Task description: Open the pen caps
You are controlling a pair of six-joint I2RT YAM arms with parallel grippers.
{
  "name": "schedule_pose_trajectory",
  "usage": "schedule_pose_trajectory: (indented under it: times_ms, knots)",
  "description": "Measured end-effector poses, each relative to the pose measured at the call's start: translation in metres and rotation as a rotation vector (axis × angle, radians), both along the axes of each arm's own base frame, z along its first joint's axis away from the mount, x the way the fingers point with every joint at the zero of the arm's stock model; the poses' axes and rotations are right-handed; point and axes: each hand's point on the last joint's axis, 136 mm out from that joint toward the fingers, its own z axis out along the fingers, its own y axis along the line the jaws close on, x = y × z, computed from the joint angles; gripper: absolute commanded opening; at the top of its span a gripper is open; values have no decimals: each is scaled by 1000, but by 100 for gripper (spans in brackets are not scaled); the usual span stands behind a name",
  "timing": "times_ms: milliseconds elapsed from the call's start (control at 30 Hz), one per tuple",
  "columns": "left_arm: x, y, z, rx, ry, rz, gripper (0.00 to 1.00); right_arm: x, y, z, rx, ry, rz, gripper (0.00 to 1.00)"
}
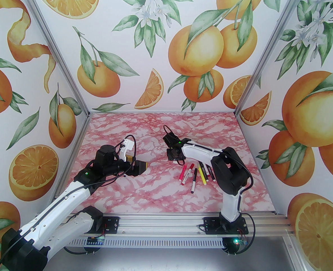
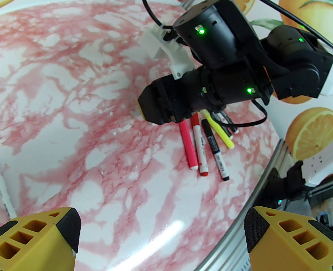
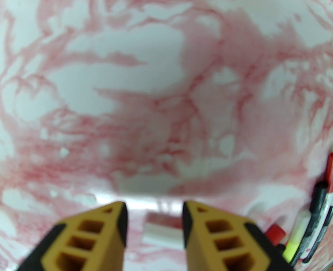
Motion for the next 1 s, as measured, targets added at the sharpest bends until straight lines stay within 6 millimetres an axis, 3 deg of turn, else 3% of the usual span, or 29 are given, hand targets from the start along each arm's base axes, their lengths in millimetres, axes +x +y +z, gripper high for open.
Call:
schedule_pose_trajectory:
  times_ms: [300, 733, 1000]
  knots:
    - [-1, -1, 0, 0, 0, -2, 100, -18, 4, 2, 11, 6, -3, 41]
    - [2, 7, -8, 41, 15, 43, 100, -105, 42, 25, 137, 29, 116, 40]
    - [4, 39, -7, 77, 27, 185, 100, -170, 69, 25, 246, 101, 244, 29]
